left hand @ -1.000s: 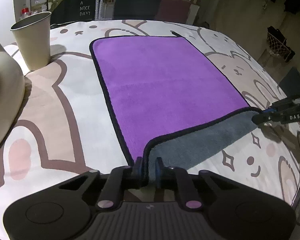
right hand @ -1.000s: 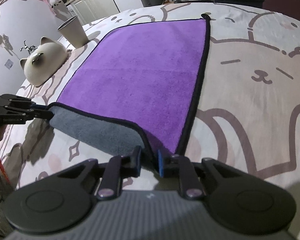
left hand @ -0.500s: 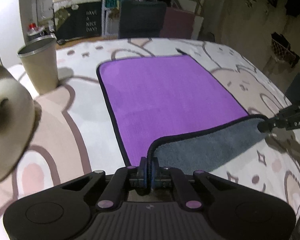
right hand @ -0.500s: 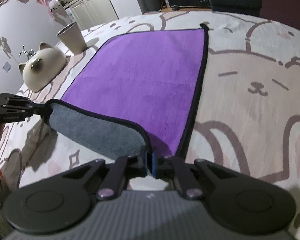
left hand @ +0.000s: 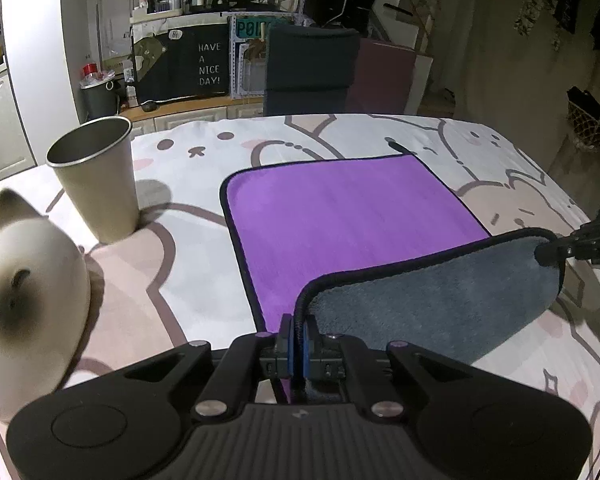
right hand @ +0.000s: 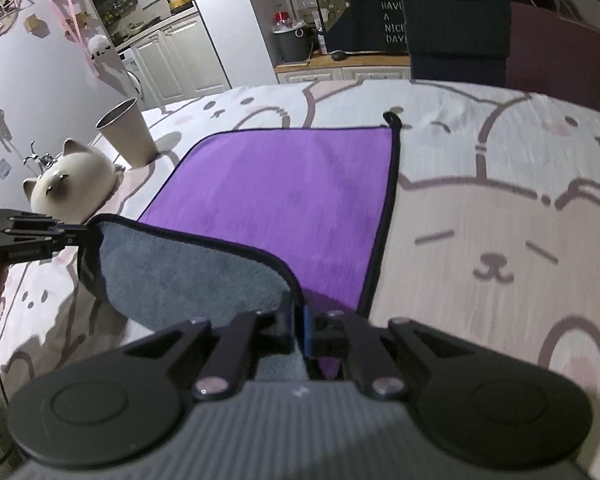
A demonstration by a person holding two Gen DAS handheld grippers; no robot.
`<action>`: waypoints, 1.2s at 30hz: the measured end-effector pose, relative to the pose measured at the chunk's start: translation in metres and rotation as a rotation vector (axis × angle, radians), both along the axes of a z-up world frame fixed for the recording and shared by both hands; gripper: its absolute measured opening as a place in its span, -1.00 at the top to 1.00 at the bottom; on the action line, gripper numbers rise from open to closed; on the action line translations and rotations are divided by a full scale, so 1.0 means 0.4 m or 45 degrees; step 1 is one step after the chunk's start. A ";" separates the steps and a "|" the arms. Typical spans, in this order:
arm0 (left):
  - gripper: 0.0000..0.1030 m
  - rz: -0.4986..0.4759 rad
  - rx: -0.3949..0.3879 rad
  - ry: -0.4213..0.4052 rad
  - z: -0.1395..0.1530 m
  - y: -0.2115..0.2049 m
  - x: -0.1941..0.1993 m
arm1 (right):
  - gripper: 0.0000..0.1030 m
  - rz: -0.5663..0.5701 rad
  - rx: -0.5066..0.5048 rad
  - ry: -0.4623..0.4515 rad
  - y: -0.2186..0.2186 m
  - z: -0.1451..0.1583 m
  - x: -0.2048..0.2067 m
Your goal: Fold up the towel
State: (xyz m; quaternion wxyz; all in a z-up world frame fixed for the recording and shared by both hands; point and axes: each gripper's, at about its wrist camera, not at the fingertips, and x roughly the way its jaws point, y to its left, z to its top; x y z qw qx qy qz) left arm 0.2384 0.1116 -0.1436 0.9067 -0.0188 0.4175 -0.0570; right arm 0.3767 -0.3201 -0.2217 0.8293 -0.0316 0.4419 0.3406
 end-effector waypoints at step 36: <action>0.92 0.121 0.058 -0.017 0.013 0.073 0.400 | 0.90 -0.108 -0.042 -0.083 0.157 0.021 0.402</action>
